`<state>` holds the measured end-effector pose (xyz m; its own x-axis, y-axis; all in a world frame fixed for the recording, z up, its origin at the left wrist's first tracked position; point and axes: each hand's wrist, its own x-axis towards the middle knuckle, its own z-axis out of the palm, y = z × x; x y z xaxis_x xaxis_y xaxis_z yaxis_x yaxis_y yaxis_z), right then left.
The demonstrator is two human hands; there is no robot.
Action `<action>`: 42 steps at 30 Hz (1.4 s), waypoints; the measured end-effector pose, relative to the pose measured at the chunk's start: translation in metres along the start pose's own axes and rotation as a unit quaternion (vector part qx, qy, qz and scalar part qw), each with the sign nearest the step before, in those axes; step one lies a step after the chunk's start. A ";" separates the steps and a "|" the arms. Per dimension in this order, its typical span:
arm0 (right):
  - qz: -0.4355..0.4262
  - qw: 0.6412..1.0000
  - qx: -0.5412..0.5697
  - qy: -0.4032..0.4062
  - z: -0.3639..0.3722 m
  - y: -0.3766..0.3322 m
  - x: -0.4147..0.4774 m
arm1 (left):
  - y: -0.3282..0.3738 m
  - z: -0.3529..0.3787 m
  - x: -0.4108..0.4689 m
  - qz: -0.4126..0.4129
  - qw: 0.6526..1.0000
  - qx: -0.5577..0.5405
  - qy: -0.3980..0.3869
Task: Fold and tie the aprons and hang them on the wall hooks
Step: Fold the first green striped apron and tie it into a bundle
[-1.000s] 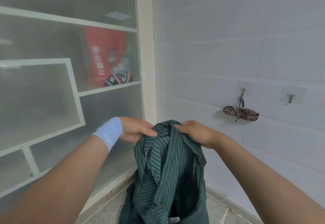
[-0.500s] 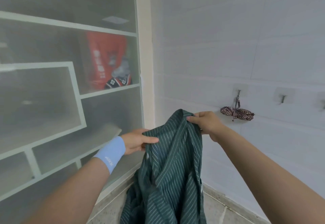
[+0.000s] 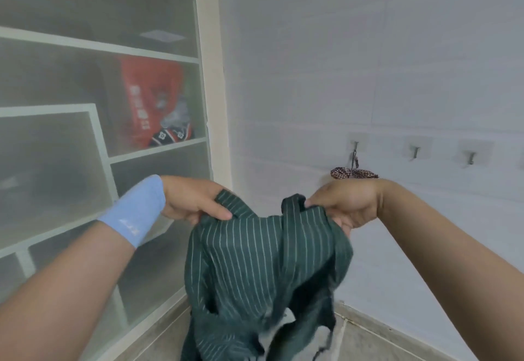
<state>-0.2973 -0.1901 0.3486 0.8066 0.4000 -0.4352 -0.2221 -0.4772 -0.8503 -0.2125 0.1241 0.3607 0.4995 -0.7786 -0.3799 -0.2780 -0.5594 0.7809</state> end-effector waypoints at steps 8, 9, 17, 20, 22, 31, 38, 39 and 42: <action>-0.060 0.989 0.131 0.030 0.006 0.020 0.005 | 0.012 -0.003 0.011 -0.025 0.996 0.056 0.058; -0.047 0.994 0.079 0.057 0.005 0.027 0.014 | 0.008 -0.003 0.022 -0.059 0.988 0.110 0.088; 0.062 0.920 -0.199 0.331 -0.018 0.115 0.120 | -0.091 0.001 0.139 -0.158 0.923 0.263 0.232; 0.117 0.899 -0.234 0.352 -0.025 0.143 0.154 | -0.129 0.001 0.172 -0.185 0.913 0.256 0.260; 0.166 0.884 -0.227 0.372 -0.031 0.160 0.176 | -0.153 0.001 0.195 -0.223 0.908 0.266 0.235; 0.121 0.928 -0.047 0.350 -0.054 0.226 0.275 | -0.244 0.006 0.291 -0.211 0.915 -0.034 0.341; 0.144 0.963 -0.150 0.169 0.001 0.289 0.299 | -0.294 0.090 0.318 -0.200 0.956 0.035 0.211; 0.142 0.959 -0.172 0.174 0.014 0.299 0.301 | -0.302 0.105 0.319 -0.196 0.960 0.046 0.195; 0.116 0.943 -0.256 0.177 0.063 0.328 0.306 | -0.321 0.150 0.320 -0.172 0.966 0.120 0.152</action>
<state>-0.1580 -0.1750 -0.0816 0.9215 -0.0052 -0.3883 -0.1948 -0.8712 -0.4506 -0.0866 0.0119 -0.0854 0.8042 -0.4355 -0.4045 -0.2164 -0.8484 0.4832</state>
